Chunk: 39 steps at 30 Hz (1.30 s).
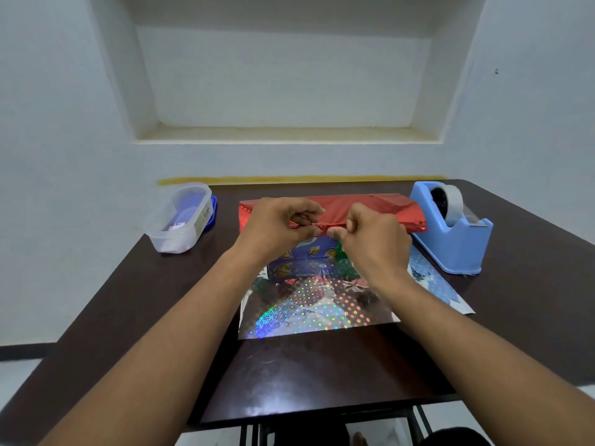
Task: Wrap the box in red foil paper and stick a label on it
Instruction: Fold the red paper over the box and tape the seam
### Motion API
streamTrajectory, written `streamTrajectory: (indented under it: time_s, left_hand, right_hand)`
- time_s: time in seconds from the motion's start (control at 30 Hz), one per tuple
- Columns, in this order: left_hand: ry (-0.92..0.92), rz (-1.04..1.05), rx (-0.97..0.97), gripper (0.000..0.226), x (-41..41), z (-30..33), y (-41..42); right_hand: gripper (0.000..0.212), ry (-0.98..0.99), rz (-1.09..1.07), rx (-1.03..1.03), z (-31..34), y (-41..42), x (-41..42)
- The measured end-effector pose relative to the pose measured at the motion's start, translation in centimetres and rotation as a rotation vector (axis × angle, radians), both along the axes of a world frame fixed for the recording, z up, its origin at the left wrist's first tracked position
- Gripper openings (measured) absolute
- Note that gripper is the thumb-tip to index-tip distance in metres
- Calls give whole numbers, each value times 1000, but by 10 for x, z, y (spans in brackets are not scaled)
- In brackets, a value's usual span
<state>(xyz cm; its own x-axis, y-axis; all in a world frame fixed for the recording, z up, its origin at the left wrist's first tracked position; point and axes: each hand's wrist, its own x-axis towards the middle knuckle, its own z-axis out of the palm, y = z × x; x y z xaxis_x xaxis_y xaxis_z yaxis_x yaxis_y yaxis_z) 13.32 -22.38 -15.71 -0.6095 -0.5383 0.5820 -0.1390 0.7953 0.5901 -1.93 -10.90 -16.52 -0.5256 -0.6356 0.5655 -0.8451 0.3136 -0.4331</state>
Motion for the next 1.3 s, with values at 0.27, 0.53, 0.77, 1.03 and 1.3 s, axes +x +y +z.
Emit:
streamTrajectory:
  time_s: [0.27,0.53,0.77,1.03,1.3]
  left_hand:
    - [103,56,-57,19,7,-9,0]
    - [16,200,-123,14,31,-6,-5]
    - [-7,209,-142,13,29,-5,-5]
    - [8,208,-110,12,28,-6,-5]
    - [15,202,-126,13,26,-7,-6]
  right_hand:
    - [25,82,114,-43,-4,5,-5]
    - [25,-108,235,-78,2,16,-14]
    - [16,-95,-81,-144,38,65,-61]
    - [25,-513,-377,241,74,89,-120]
    - [15,-1185,-74,41,90,86,-147]
